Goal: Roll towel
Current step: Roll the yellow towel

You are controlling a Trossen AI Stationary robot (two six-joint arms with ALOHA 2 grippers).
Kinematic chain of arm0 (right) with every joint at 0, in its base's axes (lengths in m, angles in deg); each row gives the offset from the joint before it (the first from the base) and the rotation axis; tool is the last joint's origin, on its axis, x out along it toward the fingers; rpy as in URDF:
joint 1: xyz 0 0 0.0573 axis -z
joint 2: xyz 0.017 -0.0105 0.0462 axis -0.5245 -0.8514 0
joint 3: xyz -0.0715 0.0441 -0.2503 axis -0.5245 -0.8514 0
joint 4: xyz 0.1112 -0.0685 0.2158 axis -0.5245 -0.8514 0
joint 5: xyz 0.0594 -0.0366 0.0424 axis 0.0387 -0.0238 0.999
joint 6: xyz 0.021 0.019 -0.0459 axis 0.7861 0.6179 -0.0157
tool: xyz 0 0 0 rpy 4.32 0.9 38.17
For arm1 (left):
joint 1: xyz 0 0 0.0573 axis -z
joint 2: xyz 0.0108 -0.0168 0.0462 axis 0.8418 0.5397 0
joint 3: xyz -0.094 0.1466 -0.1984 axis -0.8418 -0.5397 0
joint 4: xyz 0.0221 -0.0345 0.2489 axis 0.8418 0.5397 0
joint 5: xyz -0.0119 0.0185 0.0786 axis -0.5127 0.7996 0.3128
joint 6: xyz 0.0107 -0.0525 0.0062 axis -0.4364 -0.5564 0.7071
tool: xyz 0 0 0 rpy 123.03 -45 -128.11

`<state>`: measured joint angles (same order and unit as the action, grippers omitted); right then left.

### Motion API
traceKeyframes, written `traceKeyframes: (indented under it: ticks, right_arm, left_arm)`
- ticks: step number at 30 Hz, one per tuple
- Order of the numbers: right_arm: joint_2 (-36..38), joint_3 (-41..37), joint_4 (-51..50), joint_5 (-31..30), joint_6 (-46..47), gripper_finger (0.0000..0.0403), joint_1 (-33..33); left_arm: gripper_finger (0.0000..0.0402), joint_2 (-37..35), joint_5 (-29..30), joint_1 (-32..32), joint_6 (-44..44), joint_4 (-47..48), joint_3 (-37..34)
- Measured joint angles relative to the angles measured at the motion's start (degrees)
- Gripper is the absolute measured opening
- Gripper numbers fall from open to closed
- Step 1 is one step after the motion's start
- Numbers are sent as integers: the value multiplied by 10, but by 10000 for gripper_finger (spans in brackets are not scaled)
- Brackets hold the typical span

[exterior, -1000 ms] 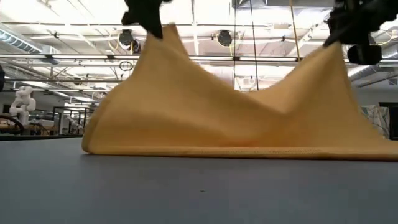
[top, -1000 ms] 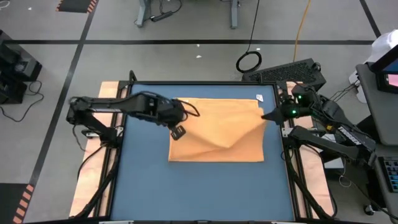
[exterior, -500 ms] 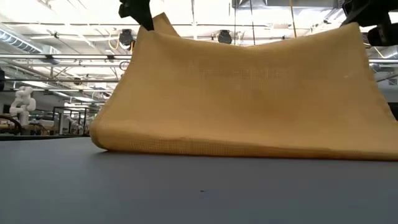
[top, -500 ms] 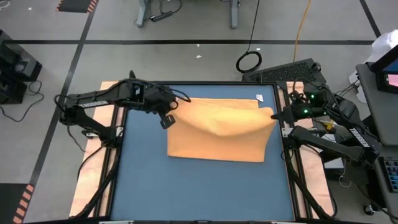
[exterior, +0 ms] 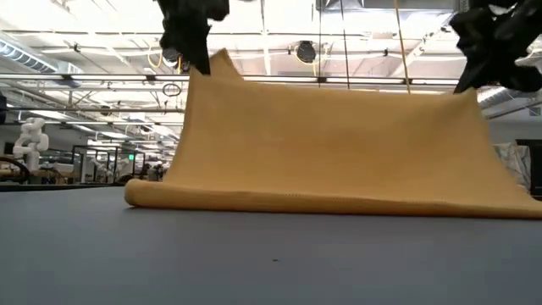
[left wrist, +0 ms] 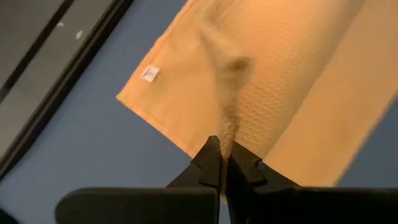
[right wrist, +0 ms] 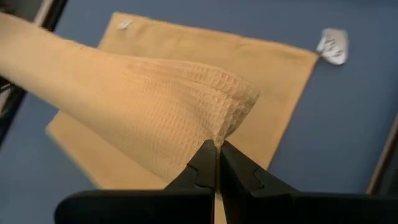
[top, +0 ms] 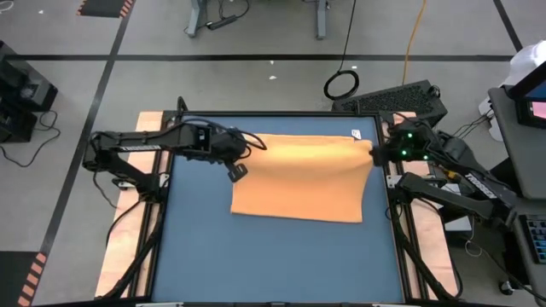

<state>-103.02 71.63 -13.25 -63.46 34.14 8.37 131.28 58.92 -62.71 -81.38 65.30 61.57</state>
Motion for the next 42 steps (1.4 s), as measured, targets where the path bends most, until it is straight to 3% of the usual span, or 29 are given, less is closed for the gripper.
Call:
traceKeyframes:
  ticks: [4, 12, 21, 28, 35, 42]
  right_arm:
    - [-5, -39, 43, -31, -1, 0, 0]
    - [-31, -109, 119, -20, -7, 0, 0]
    - [-33, -85, 90, 25, -10, 0, 0]
    - [-48, -80, 106, -84, -27, 0, 0]
    - [-109, -80, 146, -125, -71, 0, 0]
    - [-181, -80, 162, -156, -84, 0, 0]
  left_arm:
    - [8, 0, 15, -9, -1, -47, -40]
    - [8, 0, 16, -21, 0, -59, -65]
    - [8, -10, -19, -12, -7, -59, -62]
    - [8, 2, 6, -27, 41, -71, -62]
    - [8, 19, 46, -39, 60, -73, -62]
    - [8, 61, 49, -51, 95, -80, -62]
